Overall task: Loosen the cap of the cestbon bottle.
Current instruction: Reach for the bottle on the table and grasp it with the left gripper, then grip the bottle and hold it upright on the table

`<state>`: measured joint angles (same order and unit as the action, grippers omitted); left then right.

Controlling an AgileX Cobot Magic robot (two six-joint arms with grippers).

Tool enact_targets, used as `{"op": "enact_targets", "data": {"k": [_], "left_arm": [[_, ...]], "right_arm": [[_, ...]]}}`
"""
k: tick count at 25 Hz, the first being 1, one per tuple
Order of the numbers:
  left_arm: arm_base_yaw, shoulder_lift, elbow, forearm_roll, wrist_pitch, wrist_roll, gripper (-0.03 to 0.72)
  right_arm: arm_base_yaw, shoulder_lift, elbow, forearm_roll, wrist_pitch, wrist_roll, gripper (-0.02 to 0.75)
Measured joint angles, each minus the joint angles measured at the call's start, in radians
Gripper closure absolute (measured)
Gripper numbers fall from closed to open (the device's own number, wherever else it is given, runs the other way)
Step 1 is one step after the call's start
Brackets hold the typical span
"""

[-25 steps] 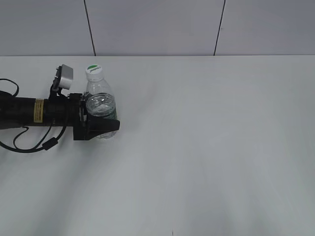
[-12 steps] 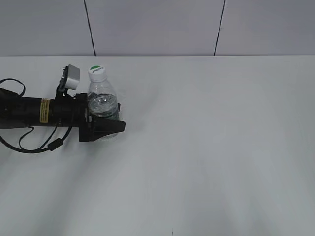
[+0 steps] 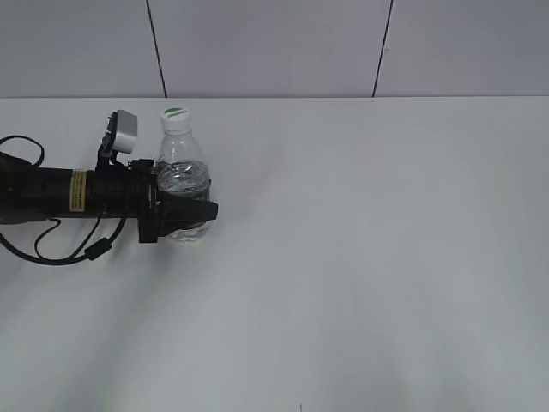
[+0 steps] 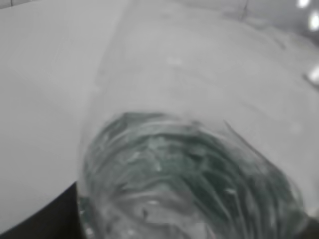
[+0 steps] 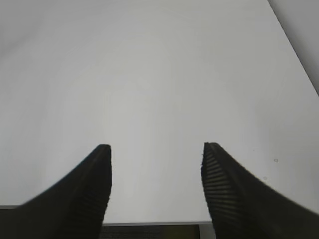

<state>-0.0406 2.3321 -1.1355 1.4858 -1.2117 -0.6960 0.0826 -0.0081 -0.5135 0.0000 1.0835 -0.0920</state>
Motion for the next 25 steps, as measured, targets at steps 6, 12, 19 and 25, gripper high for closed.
{"op": "enact_targets", "data": {"k": [6, 12, 19, 25], "left_arm": [[0.0, 0.0, -0.001, -0.006, -0.002, 0.003, 0.262], [0.0, 0.0, -0.001, 0.0, -0.003, 0.004, 0.262], [-0.055, 0.0, -0.001, 0.005, -0.005, 0.004, 0.262], [-0.149, 0.0, -0.037, 0.02, 0.013, 0.003, 0.273]], "right_arm": [[0.0, 0.0, 0.0, 0.0, 0.0, 0.0, 0.297], [0.0, 0.0, 0.0, 0.0, 0.0, 0.0, 0.297], [0.0, 0.0, 0.0, 0.0, 0.0, 0.0, 0.297], [0.0, 0.045, 0.0, 0.0, 0.0, 0.0, 0.297]]}}
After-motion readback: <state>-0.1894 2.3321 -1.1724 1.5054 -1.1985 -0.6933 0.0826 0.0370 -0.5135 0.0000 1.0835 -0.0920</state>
